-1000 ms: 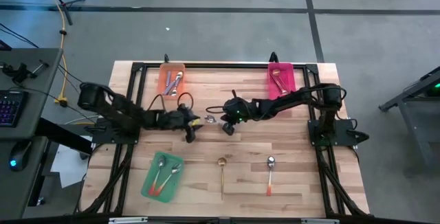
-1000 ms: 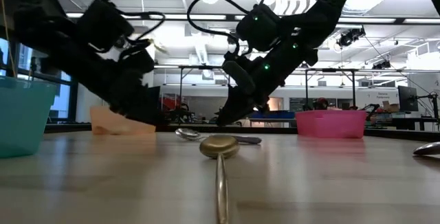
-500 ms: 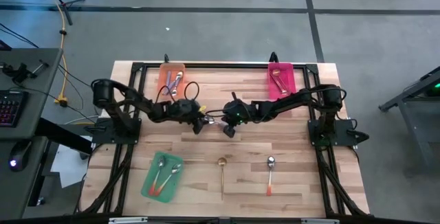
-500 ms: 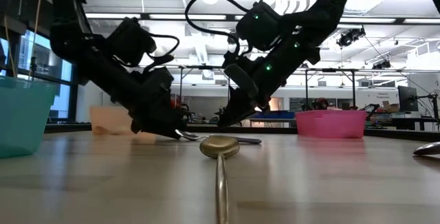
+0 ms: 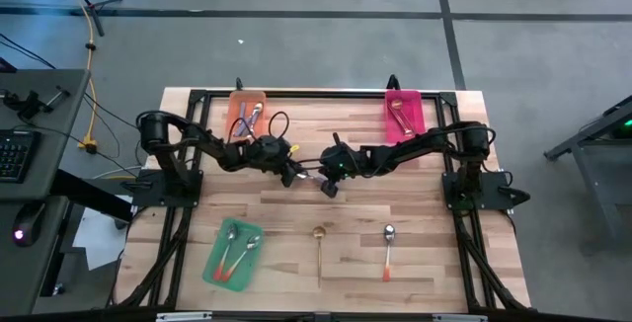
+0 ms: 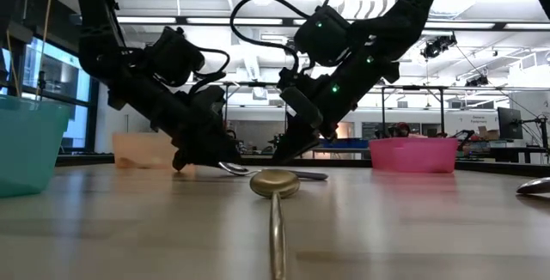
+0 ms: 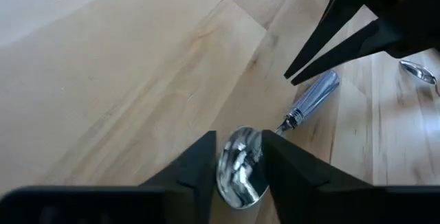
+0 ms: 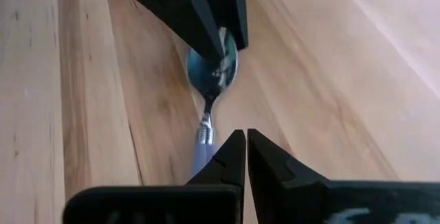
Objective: Sort silverware by color (type)
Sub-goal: Put the purple spoon into the orange bin
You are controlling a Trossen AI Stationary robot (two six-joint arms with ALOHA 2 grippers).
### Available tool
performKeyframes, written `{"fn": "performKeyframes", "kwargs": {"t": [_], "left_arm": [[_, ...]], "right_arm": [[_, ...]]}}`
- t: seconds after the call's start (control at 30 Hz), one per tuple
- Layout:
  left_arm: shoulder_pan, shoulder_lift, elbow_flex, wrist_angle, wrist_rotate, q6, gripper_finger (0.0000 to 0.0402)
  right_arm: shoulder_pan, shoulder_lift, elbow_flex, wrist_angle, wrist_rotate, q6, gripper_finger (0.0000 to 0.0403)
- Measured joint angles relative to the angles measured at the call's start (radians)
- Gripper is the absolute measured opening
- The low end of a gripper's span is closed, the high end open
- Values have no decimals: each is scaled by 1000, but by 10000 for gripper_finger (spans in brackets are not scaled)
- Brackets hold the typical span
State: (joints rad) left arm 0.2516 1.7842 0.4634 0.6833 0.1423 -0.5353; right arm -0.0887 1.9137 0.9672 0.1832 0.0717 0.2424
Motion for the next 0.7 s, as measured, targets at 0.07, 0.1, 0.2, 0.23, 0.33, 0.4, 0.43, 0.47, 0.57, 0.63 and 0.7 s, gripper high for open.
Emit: {"fn": "performKeyframes", "kwargs": {"t": [0.07, 0.1, 0.2, 0.23, 0.33, 0.4, 0.43, 0.47, 0.57, 0.63, 0.7], "left_arm": [[0, 0, 0, -14, 2, -10, 79], [0, 0, 0, -20, 3, -15, 68], [0, 0, 1, -41, 11, -3, 48], [-1, 0, 1, -46, 16, 5, 45], [-3, 0, 0, -48, 22, 10, 38], [-3, 0, 0, -48, 27, 8, 40], [-2, -1, 0, -49, 38, 8, 43], [-2, -2, -1, -50, 54, 7, 49], [-2, -3, 0, -46, 109, -9, 75], [-2, -3, 0, -45, 124, -27, 97], [-2, -4, 0, -47, 126, -37, 117]], "right_arm": [[0, 0, 0, -2, 1, 0, 0], [0, 0, 0, -4, 1, 0, 0], [0, 0, 0, 0, 1, 0, 0], [0, 0, 0, -1, 1, 0, 0], [0, 0, 0, -1, 9, 0, 0], [0, 0, 0, -1, 11, -1, 0], [0, 0, 0, -1, 11, -1, 0], [0, 0, 0, -1, 11, 0, 0], [-1, 0, 0, -3, 12, -1, 0], [-2, 0, 0, -3, 12, -1, 0], [-2, 0, 0, -2, 14, -1, 0]]}}
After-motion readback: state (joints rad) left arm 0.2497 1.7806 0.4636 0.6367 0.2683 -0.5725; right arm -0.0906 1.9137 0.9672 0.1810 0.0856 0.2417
